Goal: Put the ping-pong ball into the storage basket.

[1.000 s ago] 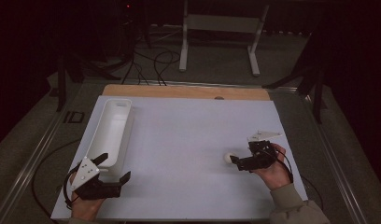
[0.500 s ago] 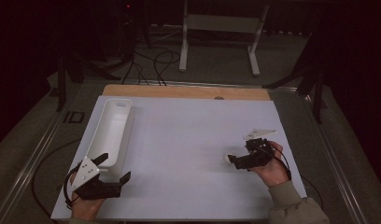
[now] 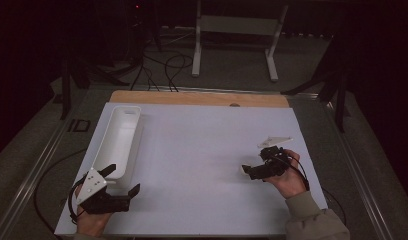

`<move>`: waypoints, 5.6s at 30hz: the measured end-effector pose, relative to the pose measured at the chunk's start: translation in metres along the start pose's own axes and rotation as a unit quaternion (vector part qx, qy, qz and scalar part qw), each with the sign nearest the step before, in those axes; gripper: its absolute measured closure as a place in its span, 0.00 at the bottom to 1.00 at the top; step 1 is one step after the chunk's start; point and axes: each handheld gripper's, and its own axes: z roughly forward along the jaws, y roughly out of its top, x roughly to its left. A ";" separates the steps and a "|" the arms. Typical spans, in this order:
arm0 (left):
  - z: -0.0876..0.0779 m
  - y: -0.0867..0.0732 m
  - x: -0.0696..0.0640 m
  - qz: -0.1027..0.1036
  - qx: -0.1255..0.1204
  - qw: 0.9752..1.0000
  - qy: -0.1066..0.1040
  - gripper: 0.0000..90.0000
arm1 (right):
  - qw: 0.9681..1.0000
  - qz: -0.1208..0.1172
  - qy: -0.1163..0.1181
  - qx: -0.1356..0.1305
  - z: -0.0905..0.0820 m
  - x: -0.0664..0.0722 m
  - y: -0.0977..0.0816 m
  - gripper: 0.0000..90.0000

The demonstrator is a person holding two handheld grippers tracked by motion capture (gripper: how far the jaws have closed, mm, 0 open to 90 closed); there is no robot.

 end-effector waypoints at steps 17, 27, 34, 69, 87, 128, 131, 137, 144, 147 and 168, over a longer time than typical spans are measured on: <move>0.000 0.000 0.000 0.000 0.000 1.000 0.000 0.00 | 1.000 0.007 0.004 0.010 0.009 -0.003 0.002 0.09; 0.000 0.000 0.000 0.001 -0.001 1.000 -0.001 0.00 | 1.000 0.005 0.004 0.018 0.016 -0.003 0.002 0.09; 0.000 0.000 0.000 0.001 -0.001 1.000 -0.001 0.00 | 1.000 0.005 0.004 0.024 0.020 -0.003 0.002 0.09; 0.000 0.000 0.000 0.000 0.000 1.000 -0.001 0.00 | 0.997 -0.006 0.015 0.074 0.042 -0.006 0.001 0.10; -0.001 0.000 0.000 0.000 -0.001 1.000 -0.001 0.00 | 0.996 -0.004 0.017 0.086 0.049 -0.006 0.000 0.12; -0.001 0.000 0.000 0.001 -0.002 1.000 0.000 0.00 | 0.992 -0.001 0.022 0.125 0.057 -0.004 -0.003 0.56; -0.001 0.000 0.000 0.000 -0.002 1.000 0.000 0.00 | 0.992 -0.002 0.021 0.125 0.057 -0.004 -0.003 0.56; -0.001 0.000 0.000 0.000 -0.001 1.000 -0.001 0.00 | 0.993 0.001 0.021 0.120 0.055 -0.005 -0.003 0.56; 0.000 0.000 0.000 0.000 -0.001 1.000 -0.001 0.00 | 0.993 0.001 0.019 0.116 0.052 -0.005 -0.002 0.56; 0.000 0.000 0.000 0.000 -0.001 1.000 -0.001 0.00 | 0.993 -0.001 0.018 0.115 0.050 -0.005 -0.001 0.56; -0.001 0.000 0.001 -0.001 -0.001 1.000 0.000 0.00 | 0.995 -0.022 0.011 0.095 0.034 0.003 0.014 0.56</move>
